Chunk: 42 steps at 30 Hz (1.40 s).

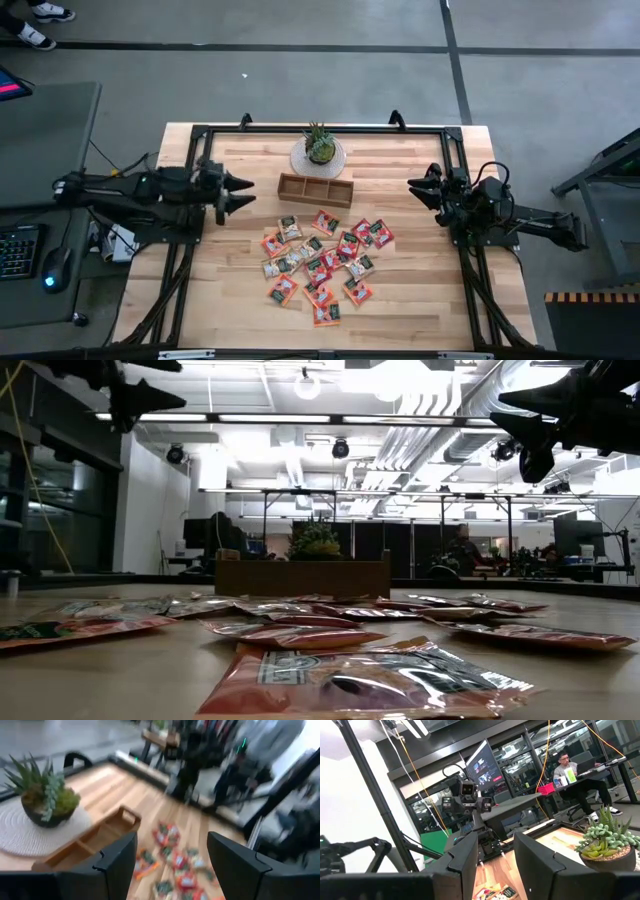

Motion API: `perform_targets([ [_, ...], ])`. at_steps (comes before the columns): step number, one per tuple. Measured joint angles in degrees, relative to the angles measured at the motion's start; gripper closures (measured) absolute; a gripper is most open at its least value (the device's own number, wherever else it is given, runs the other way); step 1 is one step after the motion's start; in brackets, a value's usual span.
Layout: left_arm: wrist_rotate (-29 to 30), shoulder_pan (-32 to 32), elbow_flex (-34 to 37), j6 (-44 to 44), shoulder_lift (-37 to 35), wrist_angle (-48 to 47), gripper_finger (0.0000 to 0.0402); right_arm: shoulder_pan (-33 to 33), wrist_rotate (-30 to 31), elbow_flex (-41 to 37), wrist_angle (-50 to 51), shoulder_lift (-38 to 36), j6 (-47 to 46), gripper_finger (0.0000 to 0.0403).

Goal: Pick & Place Tea
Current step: Put the brown tea bag into the left section of the wooden organizer

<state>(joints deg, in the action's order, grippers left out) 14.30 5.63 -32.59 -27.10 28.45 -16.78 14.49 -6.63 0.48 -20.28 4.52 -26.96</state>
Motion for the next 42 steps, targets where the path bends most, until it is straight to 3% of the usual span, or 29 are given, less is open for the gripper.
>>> perform_targets([
  [6, -1.7, 0.0, -5.2, -7.6, 13.4, -6.3, 0.0163, 0.0, 0.0, 0.0, 0.0, 0.0, 0.0, 0.0279],
  [13, -3.4, 0.0, -5.7, -20.5, 26.4, -8.0, 0.0163, 0.0, 0.0, 0.0, 0.0, 0.0, 0.0, 0.0279],
  [19, -1.7, -1.5, -5.7, -29.0, 30.6, -15.4, 0.0163, 0.0, 0.0, 0.0, 0.0, 0.0, 0.0, 0.0279],
  [23, -2.5, -4.8, -5.7, -30.2, 31.5, -14.9, 0.0163, 0.0, 0.0, 0.0, 0.2, 0.0, 0.0, 0.0279],
  [27, -8.2, -9.0, -2.4, -30.7, 31.5, -8.2, 0.0163, 0.0, 0.0, 0.0, 0.5, 0.0, 0.0, 0.0279],
  [33, -16.6, -11.8, 7.3, -40.0, 31.5, 8.3, 0.0163, 0.0, 0.0, 0.0, 0.8, 0.0, 0.0, 0.0279],
  [37, -17.2, -12.0, 12.5, -46.7, 31.5, 16.1, 0.0163, 0.0, 0.0, 0.0, 0.8, 0.0, 0.0, 0.0279],
  [42, -15.8, -12.0, 14.4, -51.0, 31.6, 16.7, 0.0163, 0.0, 0.0, 0.0, 0.8, 0.0, 0.0, 0.0279],
])
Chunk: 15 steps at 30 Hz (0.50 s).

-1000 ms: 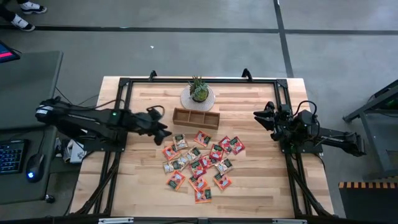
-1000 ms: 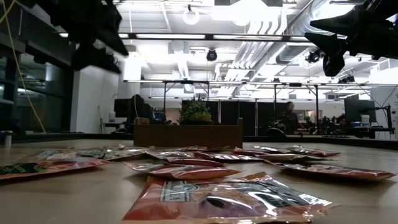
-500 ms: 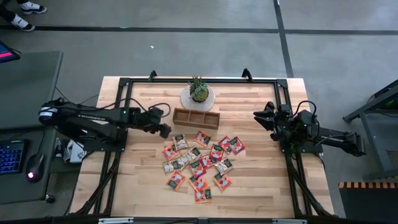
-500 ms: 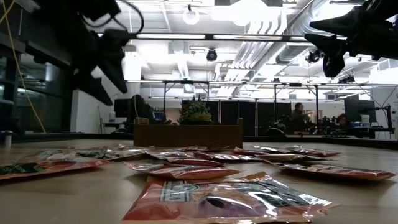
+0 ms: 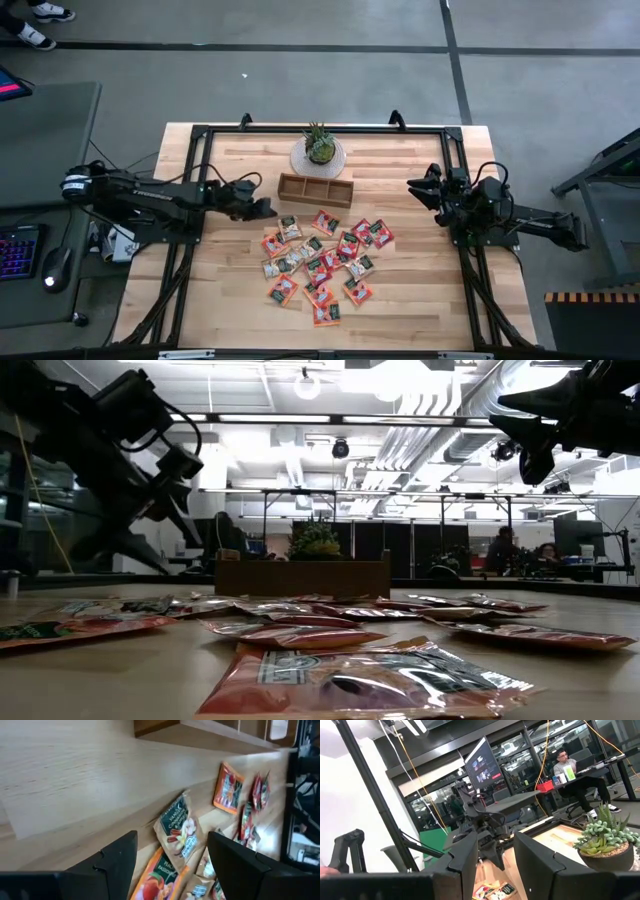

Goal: Pick & Place Tea
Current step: Put the brown tea bag into the left section of the wooden organizer

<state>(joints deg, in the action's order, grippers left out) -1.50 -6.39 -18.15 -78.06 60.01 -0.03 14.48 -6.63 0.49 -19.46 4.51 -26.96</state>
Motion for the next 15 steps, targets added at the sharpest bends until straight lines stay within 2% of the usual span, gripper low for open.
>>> perform_targets([
  [5, 0.4, 0.0, 0.0, -1.8, 2.9, 1.4, 0.0163, 0.0, 0.0, 0.0, 0.0, 0.0, 0.0, 0.0279],
  [15, -2.9, 0.0, 0.0, -3.4, 13.7, 13.4, 0.0163, 0.0, 0.0, 0.0, 0.0, 0.0, 0.0, 0.0279],
])
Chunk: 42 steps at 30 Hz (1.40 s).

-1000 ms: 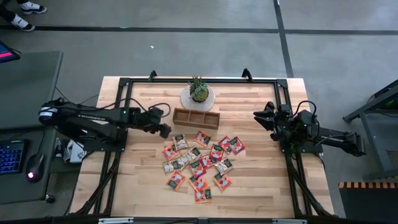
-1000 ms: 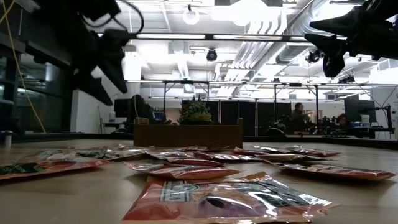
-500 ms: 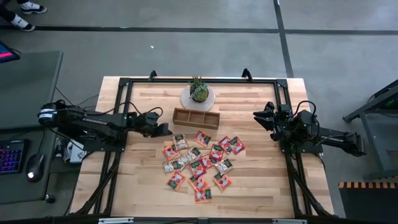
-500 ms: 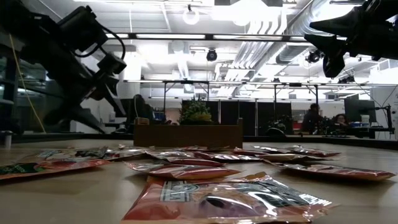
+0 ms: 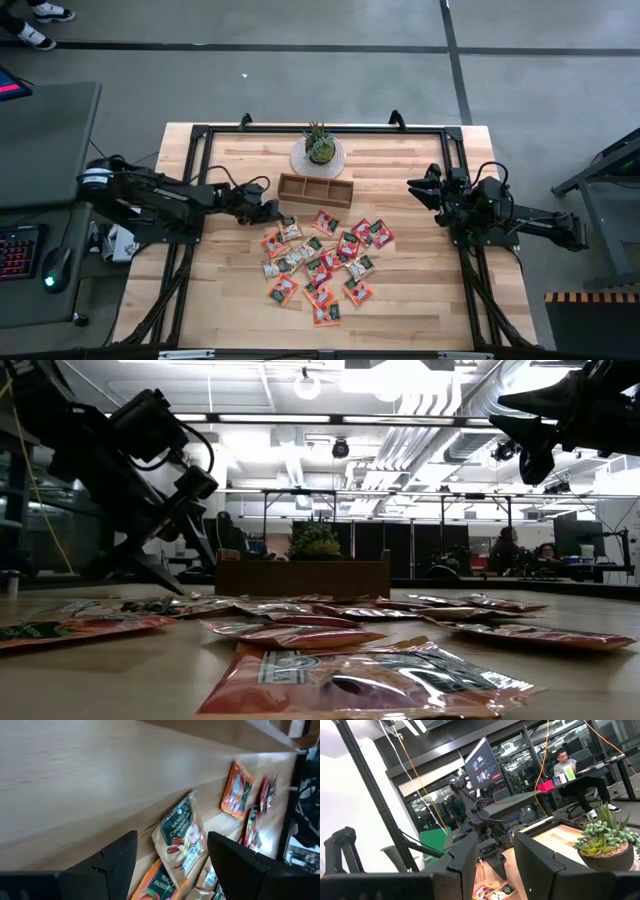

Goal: Pick & Place Tea
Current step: Put the brown tea bag into the left section of the wooden organizer

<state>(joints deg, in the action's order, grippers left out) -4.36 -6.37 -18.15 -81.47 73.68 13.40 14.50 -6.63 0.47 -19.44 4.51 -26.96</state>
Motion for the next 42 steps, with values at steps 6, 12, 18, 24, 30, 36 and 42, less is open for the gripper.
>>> perform_targets([
  [6, -0.7, 0.0, -0.1, -0.9, 2.2, 1.0, 0.0164, 0.0, 0.0, 0.0, 0.0, 0.0, 0.0, 0.0279],
  [12, -0.3, 0.0, -0.1, -0.9, 2.3, 0.9, 0.0164, 0.0, 0.0, 0.0, 0.0, 0.0, 0.0, 0.0279],
  [18, -0.3, 0.0, -0.1, -0.9, 2.3, 0.9, 0.0164, 0.0, 0.0, 0.0, 0.0, 0.0, 0.0, 0.0279],
  [24, 0.3, 0.9, -0.2, -0.9, 2.3, 0.7, 0.0164, 0.0, 0.0, 0.0, 0.0, 0.0, 0.0, 0.0279],
  [30, 0.8, 1.6, -0.3, -1.3, 2.9, 0.7, 0.0164, 0.0, 0.0, 0.0, 0.0, 0.0, 0.0, 0.0279],
  [36, -0.8, 1.6, -2.8, -0.5, 5.9, 0.4, 0.0163, 0.0, 0.0, 0.0, 0.0, 0.0, 0.0, 0.0279],
  [42, -1.3, 1.6, -3.6, -0.2, 7.1, 0.7, 0.0163, 0.0, 0.0, 0.0, 0.0, 0.0, 0.0, 0.0279],
])
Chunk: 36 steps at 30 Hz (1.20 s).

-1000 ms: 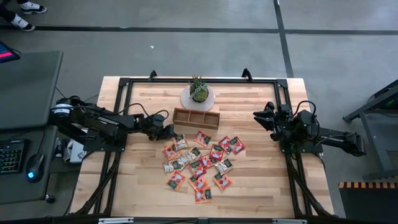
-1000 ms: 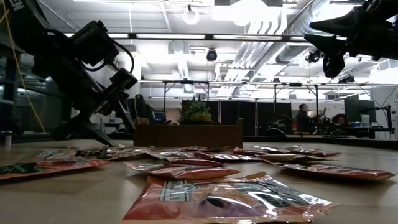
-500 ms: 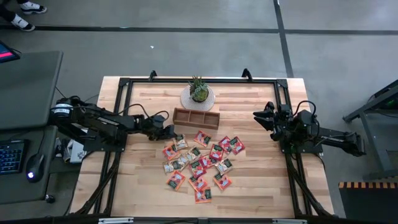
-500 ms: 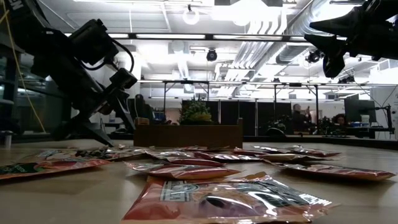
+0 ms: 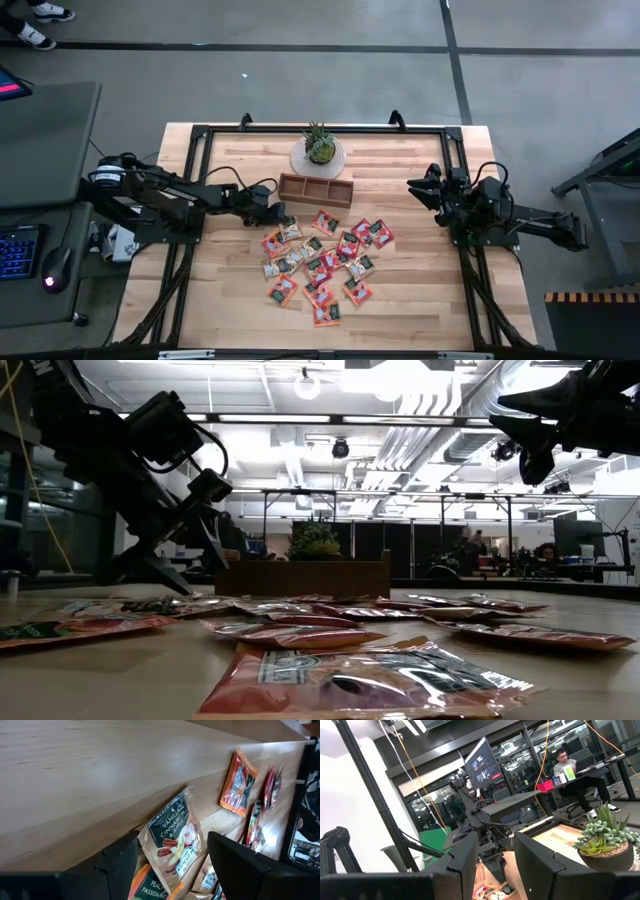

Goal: Pick & Place Tea
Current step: Put the brown tea bag into the left section of the wooden organizer

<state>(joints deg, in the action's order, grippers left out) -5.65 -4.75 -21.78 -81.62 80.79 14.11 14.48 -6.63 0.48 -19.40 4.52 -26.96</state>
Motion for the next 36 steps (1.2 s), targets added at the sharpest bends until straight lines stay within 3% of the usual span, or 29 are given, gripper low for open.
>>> perform_targets([
  [9, 0.4, 0.0, 0.0, 0.1, 0.1, -0.3, 0.0173, 0.0, 0.0, 0.0, 0.0, 0.0, 0.0, 0.0279],
  [24, 2.1, 0.0, 0.1, 2.4, 0.1, -1.7, 0.0319, 0.0, 0.0, 0.0, 0.0, 0.0, 0.0, 0.0279],
  [29, 2.9, 0.0, 0.2, 5.1, 0.2, -2.0, 0.0386, 0.0, 0.0, 0.0, 0.0, 0.0, 0.0, 0.0279],
  [36, 3.4, 0.0, 0.2, 7.8, 0.2, -1.7, 0.0400, 0.0, 0.0, 0.0, 0.0, 0.0, 0.0, 0.0279],
])
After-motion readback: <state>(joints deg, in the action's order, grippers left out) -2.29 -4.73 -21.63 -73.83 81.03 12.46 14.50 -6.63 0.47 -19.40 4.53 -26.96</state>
